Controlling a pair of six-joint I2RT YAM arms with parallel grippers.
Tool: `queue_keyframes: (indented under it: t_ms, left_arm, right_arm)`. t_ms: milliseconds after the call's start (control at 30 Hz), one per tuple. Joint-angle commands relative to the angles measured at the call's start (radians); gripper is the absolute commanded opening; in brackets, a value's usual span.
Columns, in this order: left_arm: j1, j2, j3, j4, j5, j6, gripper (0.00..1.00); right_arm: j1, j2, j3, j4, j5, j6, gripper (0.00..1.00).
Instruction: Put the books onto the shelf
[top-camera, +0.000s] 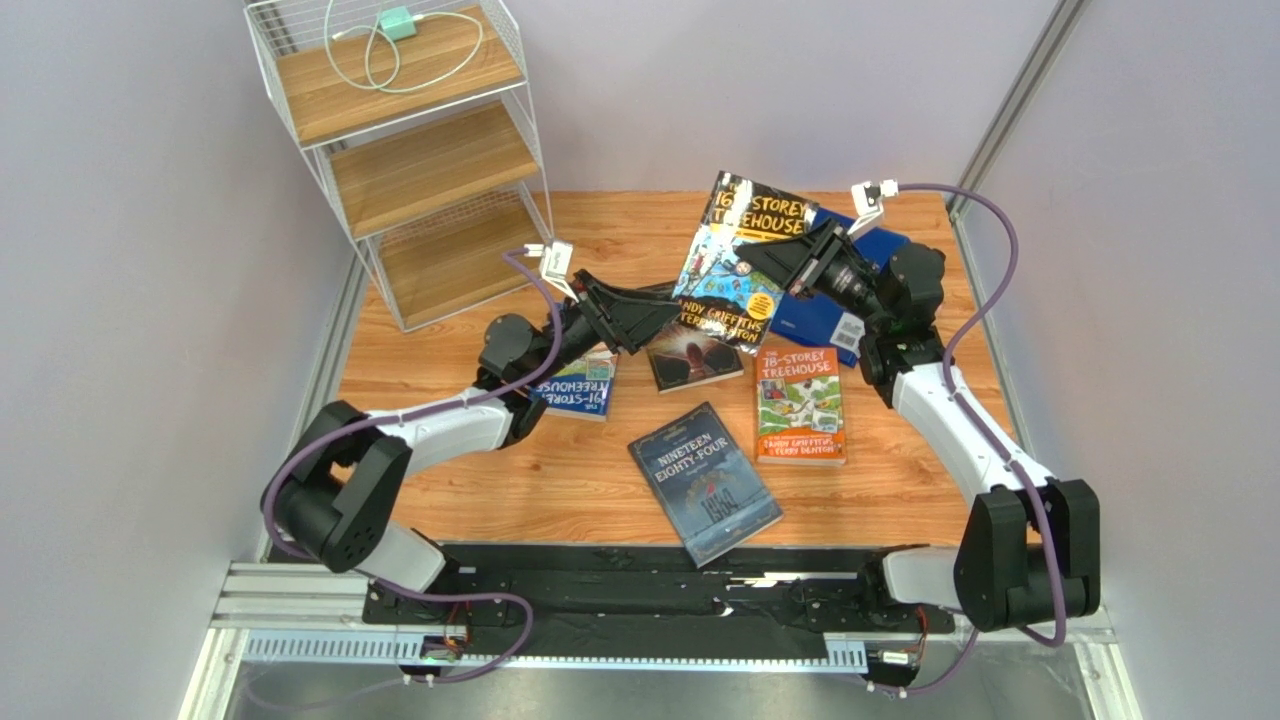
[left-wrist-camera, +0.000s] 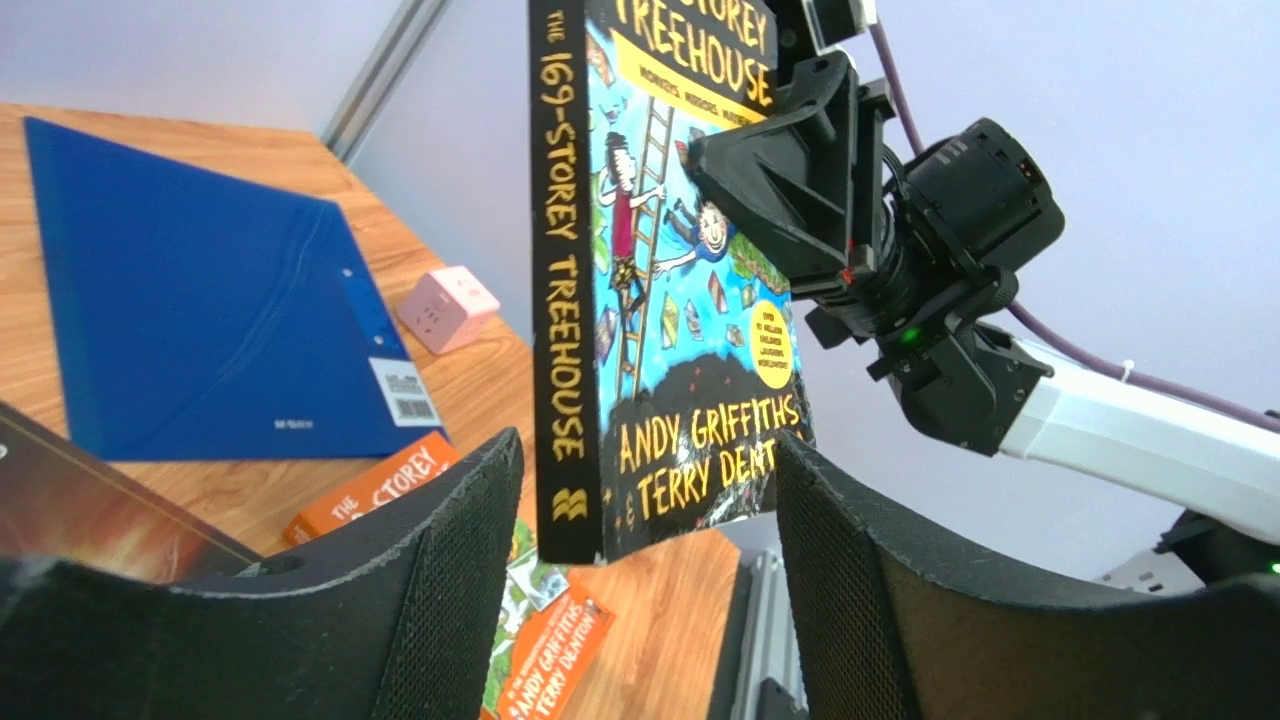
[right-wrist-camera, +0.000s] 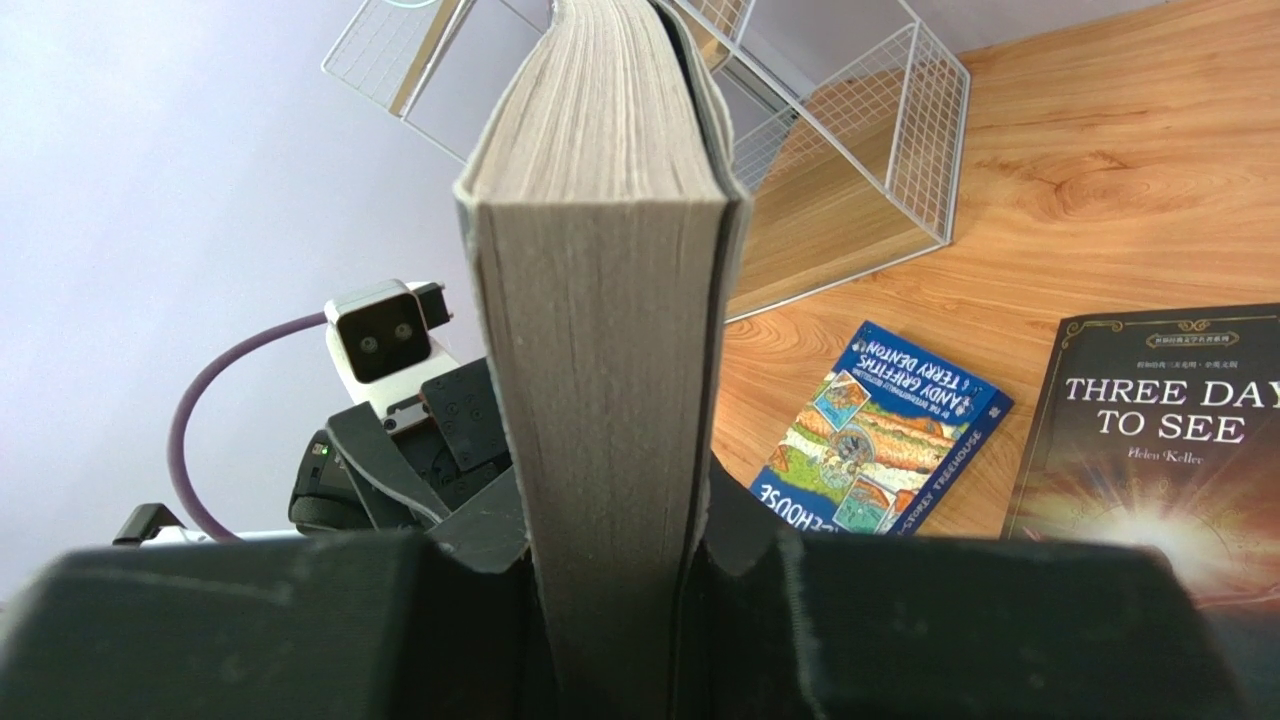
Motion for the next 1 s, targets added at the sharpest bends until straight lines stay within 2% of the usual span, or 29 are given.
queue_keyframes:
  t_ms: [0,167,267,300,400,467,567,700,733,767,867,967]
  left_arm:
    - [-0.011,0.057,0.048,0.136,0.053,-0.045,0.61]
    - [-0.009,0.069,0.045,0.128,0.058,-0.038,0.61]
    - [-0.009,0.071,0.056,0.111,0.068,-0.033,0.44]
    - [-0.009,0.076,0.071,0.093,0.076,-0.032,0.32]
    - [-0.011,0.088,0.116,0.041,0.107,-0.025,0.12]
    - [-0.011,0.097,0.136,0.015,0.125,-0.021,0.1]
    - [-0.009,0.112,0.169,-0.01,0.143,-0.027,0.0]
    - [-0.009,0.154,0.219,-0.011,0.222,-0.041,0.02]
    - [-0.008,0.155,0.223,-0.011,0.225,-0.045,0.11]
    - [-0.009,0.154,0.222,-0.011,0.223,-0.044,0.26]
    - [-0.008,0.139,0.223,-0.031,0.214,-0.024,0.44]
    - [-0.009,0.125,0.234,-0.059,0.214,-0.006,0.46]
  right_arm:
    - [0.005,0.028,0.06,0.107,0.014,0.018,0.0]
    - [0.005,0.077,0.124,0.101,-0.017,0.018,0.0]
    - [0.005,0.092,0.151,0.096,-0.023,0.017,0.0]
    - [0.006,0.099,0.16,0.096,-0.032,0.018,0.0]
    - [0.008,0.125,0.19,0.065,-0.051,0.014,0.0]
    - [0.011,0.135,0.209,0.023,-0.064,-0.017,0.0]
    - [0.04,0.154,0.25,-0.049,-0.077,-0.075,0.0]
    - [0.068,0.217,0.338,-0.142,-0.127,-0.112,0.0]
    - [0.074,0.229,0.359,-0.146,-0.138,-0.112,0.0]
    - [0.084,0.247,0.364,-0.142,-0.15,-0.109,0.0]
    - [0.1,0.26,0.367,-0.139,-0.16,-0.109,0.0]
    - [0.108,0.261,0.359,-0.139,-0.161,-0.115,0.0]
